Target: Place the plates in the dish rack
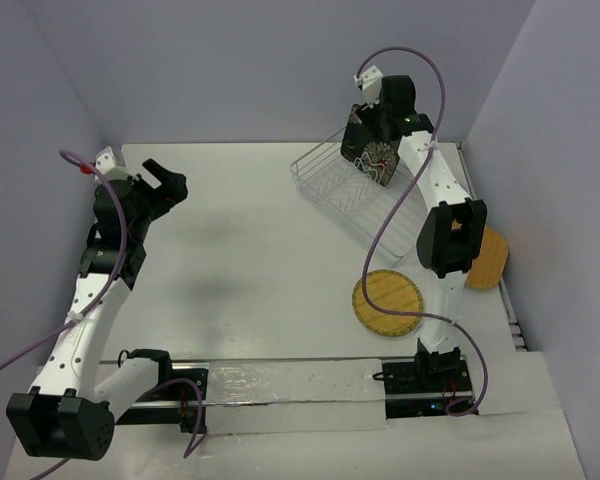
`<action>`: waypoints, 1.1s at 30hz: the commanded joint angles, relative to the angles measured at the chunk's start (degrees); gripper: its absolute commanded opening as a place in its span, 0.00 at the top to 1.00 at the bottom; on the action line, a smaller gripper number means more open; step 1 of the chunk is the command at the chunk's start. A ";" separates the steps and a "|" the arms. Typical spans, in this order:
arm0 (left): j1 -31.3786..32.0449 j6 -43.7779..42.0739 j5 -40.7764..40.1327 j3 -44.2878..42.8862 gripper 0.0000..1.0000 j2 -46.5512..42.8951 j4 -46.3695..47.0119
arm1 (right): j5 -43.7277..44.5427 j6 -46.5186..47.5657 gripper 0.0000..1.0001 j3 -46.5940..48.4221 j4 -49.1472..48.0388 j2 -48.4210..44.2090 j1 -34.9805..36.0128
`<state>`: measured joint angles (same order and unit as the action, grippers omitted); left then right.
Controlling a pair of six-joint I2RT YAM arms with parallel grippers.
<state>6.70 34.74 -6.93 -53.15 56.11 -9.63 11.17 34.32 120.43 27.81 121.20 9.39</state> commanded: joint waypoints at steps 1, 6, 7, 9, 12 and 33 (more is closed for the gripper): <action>-0.02 -1.03 3.41 -2.35 0.01 0.71 3.28 | 3.70 -6.18 0.21 2.88 -3.64 -5.37 0.17; -0.02 -1.34 7.75 -2.91 0.01 1.42 6.46 | 6.10 -18.47 0.18 -3.03 -3.73 -14.23 0.08; 0.00 -1.39 10.24 -3.15 0.01 1.90 7.66 | 6.67 -21.88 0.18 -6.57 -3.73 -17.99 0.02; 0.07 -1.39 13.25 -3.48 0.01 3.30 8.87 | 7.73 -30.06 0.17 -13.18 -3.73 -24.41 0.02; 0.16 -0.83 18.08 -4.19 0.01 5.38 12.08 | 9.35 -40.54 0.09 -27.95 -3.69 -36.19 -0.25; 27.75 2.50 28.19 0.90 0.01 21.56 13.63 | 2.97 -87.90 0.00 -89.00 23.36 -92.65 -3.33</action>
<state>30.79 35.53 20.42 -54.31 78.72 1.21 14.09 -46.07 34.79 49.55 29.93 6.42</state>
